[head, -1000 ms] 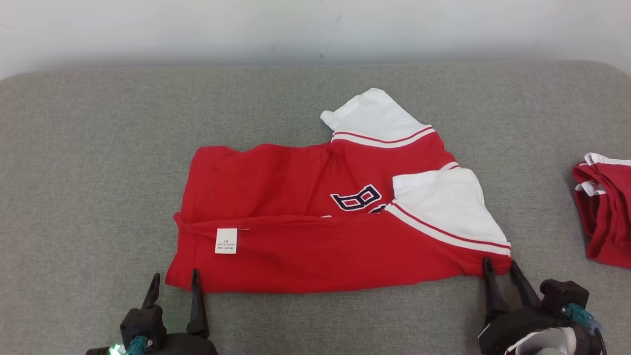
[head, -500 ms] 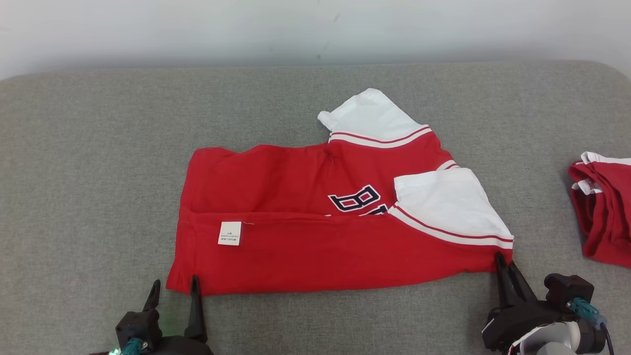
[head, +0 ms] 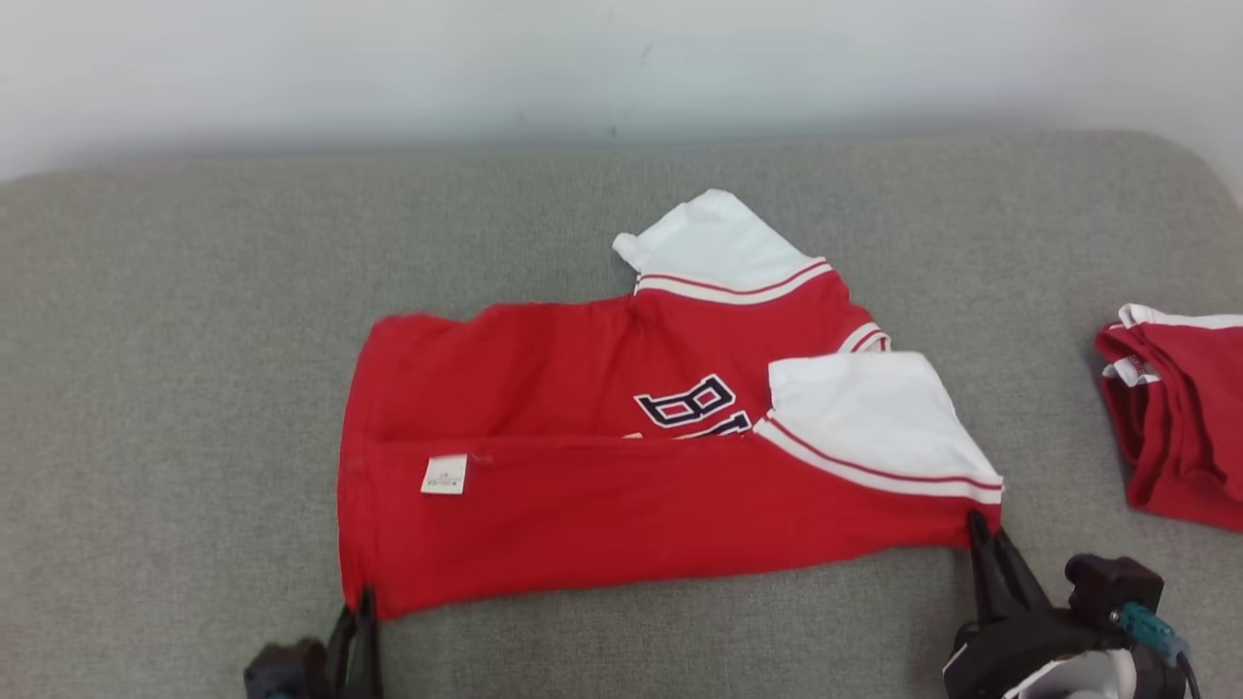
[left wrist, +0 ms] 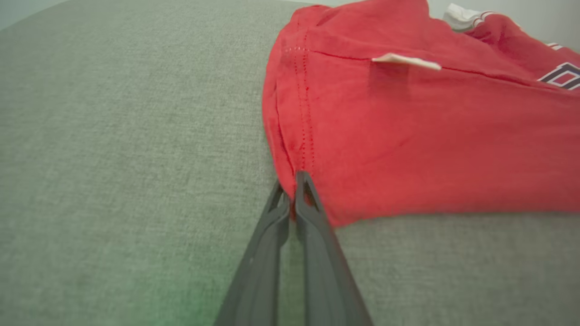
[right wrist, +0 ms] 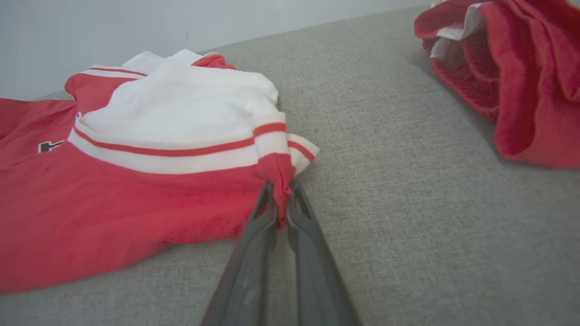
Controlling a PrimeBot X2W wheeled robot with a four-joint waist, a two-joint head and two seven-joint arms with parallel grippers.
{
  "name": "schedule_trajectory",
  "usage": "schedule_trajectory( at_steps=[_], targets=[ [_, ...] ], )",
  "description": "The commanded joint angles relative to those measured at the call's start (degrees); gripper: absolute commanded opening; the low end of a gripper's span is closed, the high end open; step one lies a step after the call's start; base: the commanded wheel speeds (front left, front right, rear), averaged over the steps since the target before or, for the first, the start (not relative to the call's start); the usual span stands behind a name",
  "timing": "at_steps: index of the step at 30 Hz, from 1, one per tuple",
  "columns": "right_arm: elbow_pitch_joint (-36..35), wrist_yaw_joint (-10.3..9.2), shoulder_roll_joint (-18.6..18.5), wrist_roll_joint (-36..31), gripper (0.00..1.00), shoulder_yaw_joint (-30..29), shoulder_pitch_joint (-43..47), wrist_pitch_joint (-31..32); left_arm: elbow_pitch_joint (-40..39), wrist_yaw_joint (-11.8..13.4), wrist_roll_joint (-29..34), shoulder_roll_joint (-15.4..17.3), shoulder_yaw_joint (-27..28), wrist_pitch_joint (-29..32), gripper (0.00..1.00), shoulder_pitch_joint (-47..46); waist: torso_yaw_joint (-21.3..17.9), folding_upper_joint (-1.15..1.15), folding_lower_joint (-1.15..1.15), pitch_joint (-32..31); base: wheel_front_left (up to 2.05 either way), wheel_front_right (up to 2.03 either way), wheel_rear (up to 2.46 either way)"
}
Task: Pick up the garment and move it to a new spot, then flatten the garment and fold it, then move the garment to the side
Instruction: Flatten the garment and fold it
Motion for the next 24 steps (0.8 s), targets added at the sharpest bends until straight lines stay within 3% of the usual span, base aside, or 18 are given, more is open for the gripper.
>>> schedule_trajectory(
  at_steps=[1,14,22,23,24],
  targets=[
    [0.0,-0.18,0.5,0.1,0.0,-0.3,1.8,0.0,0.0,0.4,-0.9,0.2,0.4,-0.2,0.0,2.8,0.0,0.0,0.0,-3.5,0.0,0.0,0.0],
    [0.8,-0.19,0.8,2.0,0.0,-2.5,9.8,0.0,2.0,-0.8,0.7,0.3,3.7,-0.2,0.0,12.1,1.0,0.0,0.0,-13.2,0.0,0.0,0.0],
    [-0.7,-0.22,0.1,3.3,0.0,-1.1,13.8,0.0,3.2,-0.9,-0.8,0.4,4.9,-0.2,0.0,14.4,0.3,0.0,0.0,-14.2,0.0,0.0,0.0],
    [-0.7,-0.22,0.1,3.5,0.21,-0.8,13.7,0.0,3.5,-0.9,-1.1,0.4,4.7,-0.2,0.47,14.4,0.2,0.0,0.0,-14.0,0.0,0.0,0.0],
    [-0.6,-0.22,0.3,3.8,0.5,-0.2,13.5,0.0,3.7,-0.9,-1.1,0.4,4.5,-0.2,0.92,14.1,0.2,0.0,0.0,-13.6,0.0,0.0,0.0]
  ],
)
